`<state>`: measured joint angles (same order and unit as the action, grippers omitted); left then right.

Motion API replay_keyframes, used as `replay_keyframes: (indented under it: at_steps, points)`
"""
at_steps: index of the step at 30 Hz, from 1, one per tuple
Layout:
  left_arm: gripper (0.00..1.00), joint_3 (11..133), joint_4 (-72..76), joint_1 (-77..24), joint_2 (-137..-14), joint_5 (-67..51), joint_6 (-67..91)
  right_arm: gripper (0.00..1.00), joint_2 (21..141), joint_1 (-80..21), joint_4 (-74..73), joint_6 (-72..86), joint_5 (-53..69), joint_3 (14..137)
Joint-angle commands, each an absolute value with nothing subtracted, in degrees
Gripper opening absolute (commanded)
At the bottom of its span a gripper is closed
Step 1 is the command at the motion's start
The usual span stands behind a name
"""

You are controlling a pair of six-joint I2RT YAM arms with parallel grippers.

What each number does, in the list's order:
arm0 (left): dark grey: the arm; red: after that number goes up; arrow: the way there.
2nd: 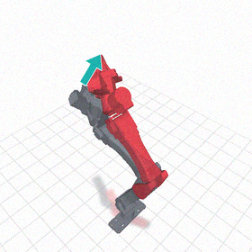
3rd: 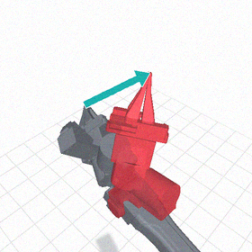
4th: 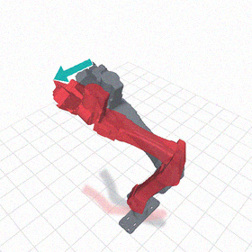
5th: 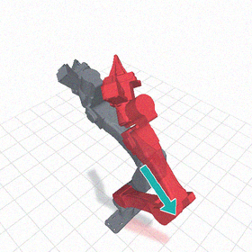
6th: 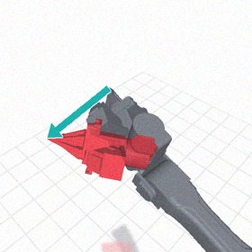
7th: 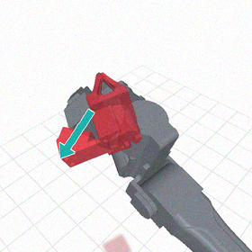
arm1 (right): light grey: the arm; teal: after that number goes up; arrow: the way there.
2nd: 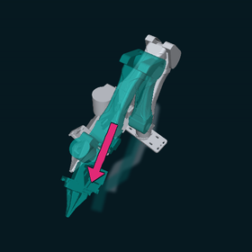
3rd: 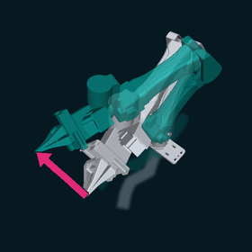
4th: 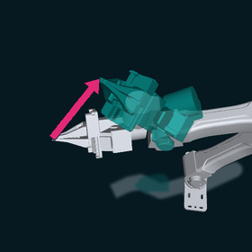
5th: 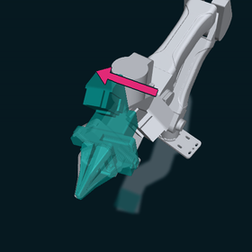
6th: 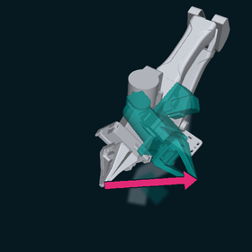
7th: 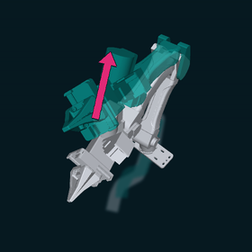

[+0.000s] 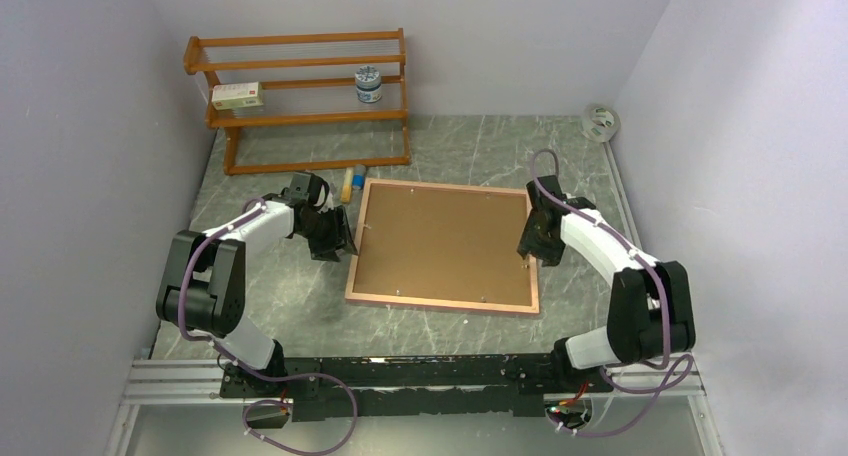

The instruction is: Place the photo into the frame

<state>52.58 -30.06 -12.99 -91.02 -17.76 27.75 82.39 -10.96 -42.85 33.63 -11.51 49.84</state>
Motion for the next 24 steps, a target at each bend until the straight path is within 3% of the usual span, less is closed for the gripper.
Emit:
replay_keyframes:
  at_steps: [1,7,16,24]
  points:
    - [0.59,54.1,-30.1,-13.0,-89.4,-16.4,28.8,0.53,79.7,-10.7,-41.7,33.0,-12.5,53.8]
    - [0.64,53.7,-30.4,-12.8,-89.8,-15.0,29.6,0.57,84.4,-10.8,-40.5,34.2,-13.4,55.2]
    - [0.63,52.5,-27.5,-12.6,-91.7,-17.2,31.1,0.56,83.4,-11.9,-38.6,30.0,-10.7,56.2]
    - [0.59,54.0,-25.6,-12.0,-91.5,-16.0,32.6,0.53,84.8,-29.2,-34.0,13.7,3.4,59.2]
